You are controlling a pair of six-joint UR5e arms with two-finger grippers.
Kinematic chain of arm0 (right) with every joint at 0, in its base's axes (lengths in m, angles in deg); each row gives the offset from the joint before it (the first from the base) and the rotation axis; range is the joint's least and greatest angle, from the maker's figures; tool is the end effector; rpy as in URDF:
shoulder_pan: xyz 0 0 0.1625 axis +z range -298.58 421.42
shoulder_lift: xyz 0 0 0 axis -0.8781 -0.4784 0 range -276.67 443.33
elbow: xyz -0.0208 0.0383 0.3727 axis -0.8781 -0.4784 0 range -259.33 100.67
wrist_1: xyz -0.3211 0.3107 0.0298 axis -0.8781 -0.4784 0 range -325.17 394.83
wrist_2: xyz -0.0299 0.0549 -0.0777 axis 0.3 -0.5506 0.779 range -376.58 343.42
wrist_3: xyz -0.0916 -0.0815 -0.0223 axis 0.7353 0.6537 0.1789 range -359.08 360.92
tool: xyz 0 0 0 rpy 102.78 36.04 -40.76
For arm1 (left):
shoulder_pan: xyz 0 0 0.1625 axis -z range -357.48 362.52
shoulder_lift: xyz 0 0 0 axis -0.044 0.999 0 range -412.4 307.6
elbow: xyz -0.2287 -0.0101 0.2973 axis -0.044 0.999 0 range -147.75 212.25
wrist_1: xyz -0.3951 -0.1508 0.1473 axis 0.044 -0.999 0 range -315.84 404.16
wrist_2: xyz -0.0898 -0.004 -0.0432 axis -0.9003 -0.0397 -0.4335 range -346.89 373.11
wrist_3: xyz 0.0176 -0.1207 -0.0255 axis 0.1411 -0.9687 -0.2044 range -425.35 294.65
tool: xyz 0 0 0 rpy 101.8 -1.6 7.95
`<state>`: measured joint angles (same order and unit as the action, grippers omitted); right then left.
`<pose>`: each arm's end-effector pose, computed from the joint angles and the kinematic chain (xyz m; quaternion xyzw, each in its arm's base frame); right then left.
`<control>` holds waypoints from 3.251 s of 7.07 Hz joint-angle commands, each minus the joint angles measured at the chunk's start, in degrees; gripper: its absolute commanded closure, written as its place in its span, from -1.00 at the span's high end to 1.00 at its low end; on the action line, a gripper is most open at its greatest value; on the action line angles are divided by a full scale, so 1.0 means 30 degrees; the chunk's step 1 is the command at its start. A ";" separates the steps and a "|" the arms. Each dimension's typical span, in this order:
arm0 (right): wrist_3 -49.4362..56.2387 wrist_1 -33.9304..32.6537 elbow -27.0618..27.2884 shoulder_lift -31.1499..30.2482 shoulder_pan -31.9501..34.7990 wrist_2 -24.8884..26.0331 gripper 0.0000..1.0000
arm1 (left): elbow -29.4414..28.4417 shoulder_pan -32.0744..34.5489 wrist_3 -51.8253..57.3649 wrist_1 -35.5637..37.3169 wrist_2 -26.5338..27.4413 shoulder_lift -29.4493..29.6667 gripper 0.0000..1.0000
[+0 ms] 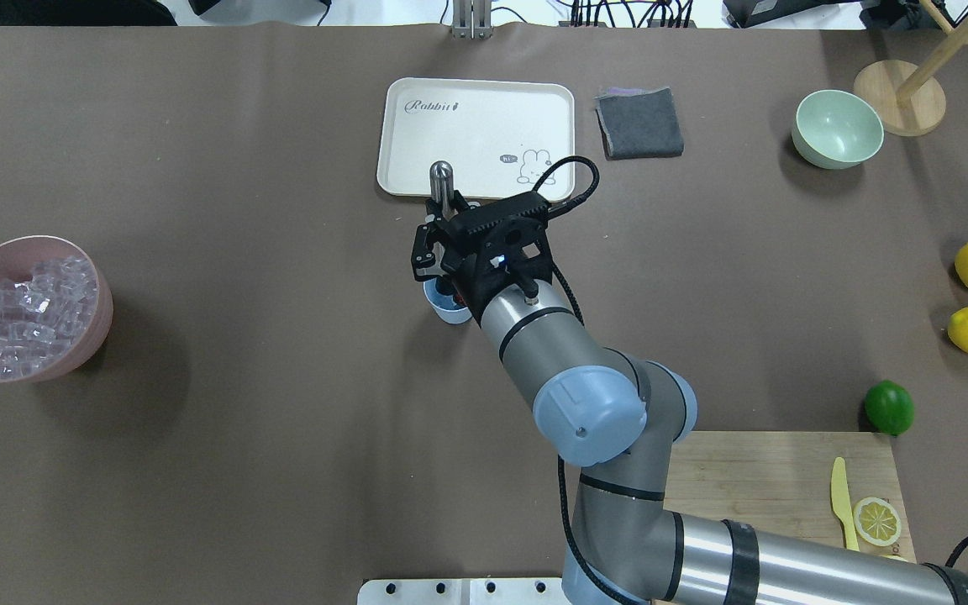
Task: Mash ice and strawberries in cup
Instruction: 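Press the pestle down into the cup repeatedly with the right gripper, then lift the pestle out of the cup and carry it away with the right gripper, then carry the steel pestle with the right gripper toward the pale green bowl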
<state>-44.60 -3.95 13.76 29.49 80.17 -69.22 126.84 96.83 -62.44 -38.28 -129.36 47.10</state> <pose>-0.5489 -0.4070 0.0945 0.5446 -0.4546 0.0732 0.7010 -0.0783 -0.5801 0.4925 0.0788 0.4372 0.0142 0.8958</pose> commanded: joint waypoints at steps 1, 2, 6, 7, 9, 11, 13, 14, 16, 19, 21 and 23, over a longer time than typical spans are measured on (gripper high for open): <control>-0.0117 0.0766 0.0373 -0.0564 0.1796 -0.2713 -1.00 | 0.0112 0.0000 -0.0060 -0.0382 0.0000 0.0055 0.95; -0.0291 0.0797 0.0551 -0.1004 0.2733 -0.4262 -1.00 | 0.0228 0.0000 -0.0031 -0.0412 0.0000 0.0056 0.95; -0.3333 0.0798 0.1139 -0.1358 0.5696 -0.8111 -1.00 | 0.0405 -0.0059 -0.0060 -0.0412 0.0000 0.0873 0.95; -0.4210 0.0653 0.1051 -0.1360 0.6775 -0.9682 -1.00 | 0.0405 -0.0117 -0.0089 -0.0383 0.0029 0.1166 0.95; -0.5446 -0.0487 0.0934 -0.1970 0.9238 -1.3291 -1.00 | 0.0464 -0.0205 -0.0089 -0.0673 0.0030 0.1461 0.95; -0.6494 -0.0520 0.0381 -0.3201 1.0704 -1.5689 -1.00 | 0.0522 -0.0438 -0.0118 -0.1231 0.0030 0.1492 0.95; -0.6301 -0.1044 -0.0587 -0.4021 1.1675 -1.7717 -1.00 | 0.0522 -0.0733 -0.0235 -0.1437 0.0059 0.1550 0.95; -0.6270 -0.1686 -0.0764 -0.4200 1.2084 -1.8566 -1.00 | 0.0522 -0.0733 -0.0207 -0.1437 0.0059 0.1550 0.95; -0.4874 -0.3182 -0.0882 -0.5424 1.3342 -2.1317 -1.00 | 0.0755 -0.0733 -0.0206 -0.1438 0.0059 0.1492 0.95; -0.1801 -0.5984 -0.2433 -0.6018 1.5245 -2.5650 -1.00 | 0.1194 -0.0733 -0.0177 -0.1437 0.0234 0.1462 0.95; 0.0286 -0.8799 -0.2436 -0.6223 1.5661 -2.7124 -1.00 | 0.1196 -0.0762 -0.0119 -0.1467 0.0235 0.1550 0.95; 0.1309 -0.9456 -0.2290 -0.7416 1.5489 -2.7129 -1.00 | 0.1225 -0.1403 -0.0700 -0.1818 0.0235 0.1579 0.95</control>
<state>-43.38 -30.98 6.69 9.55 126.94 -150.27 130.40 93.65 -63.39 -43.31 -128.66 51.72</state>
